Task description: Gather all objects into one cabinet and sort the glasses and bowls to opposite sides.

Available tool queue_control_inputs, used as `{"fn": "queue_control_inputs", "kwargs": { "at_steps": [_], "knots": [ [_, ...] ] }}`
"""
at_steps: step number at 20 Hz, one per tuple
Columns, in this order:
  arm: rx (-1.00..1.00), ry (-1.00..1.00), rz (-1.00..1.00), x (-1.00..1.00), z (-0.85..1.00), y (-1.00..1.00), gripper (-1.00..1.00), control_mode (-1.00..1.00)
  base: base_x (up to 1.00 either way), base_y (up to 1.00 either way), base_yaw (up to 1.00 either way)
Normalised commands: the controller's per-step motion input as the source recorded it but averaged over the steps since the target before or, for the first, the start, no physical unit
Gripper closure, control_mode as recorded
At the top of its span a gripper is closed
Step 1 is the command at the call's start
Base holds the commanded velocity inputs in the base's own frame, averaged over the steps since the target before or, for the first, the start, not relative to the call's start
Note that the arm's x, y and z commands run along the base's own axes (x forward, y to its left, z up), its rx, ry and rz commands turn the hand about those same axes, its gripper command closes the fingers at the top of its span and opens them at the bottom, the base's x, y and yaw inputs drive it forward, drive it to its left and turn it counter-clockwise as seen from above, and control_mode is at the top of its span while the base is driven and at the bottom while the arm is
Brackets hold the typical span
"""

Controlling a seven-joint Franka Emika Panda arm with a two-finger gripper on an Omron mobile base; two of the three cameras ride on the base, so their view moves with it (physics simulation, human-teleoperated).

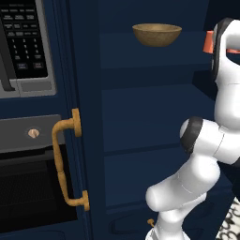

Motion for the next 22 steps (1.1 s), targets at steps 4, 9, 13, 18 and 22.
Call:
{"fn": "queue_control_inputs", "kwargs": {
  "at_steps": [4,9,13,18,22],
  "knots": [
    [0.00,0.00,0.00,0.00,-0.06,-0.06,1.00,-1.00,0.00,0.00,0.00],
    [0.00,0.00,0.00,0.00,-0.21,-0.03,1.00,-1.00,0.00,0.00,0.00],
    [0.01,0.00,0.00,0.09,-0.26,0.00,1.00,-1.00,0.00,0.00,0.00],
    [0.03,0.00,0.00,0.17,-0.12,0.00,1.00,-1.00,0.00,0.00,0.00],
    [0.01,0.00,0.00,0.27,0.00,0.00,-1.00,-1.00,0.00,0.00,0.00]
  ]
}}
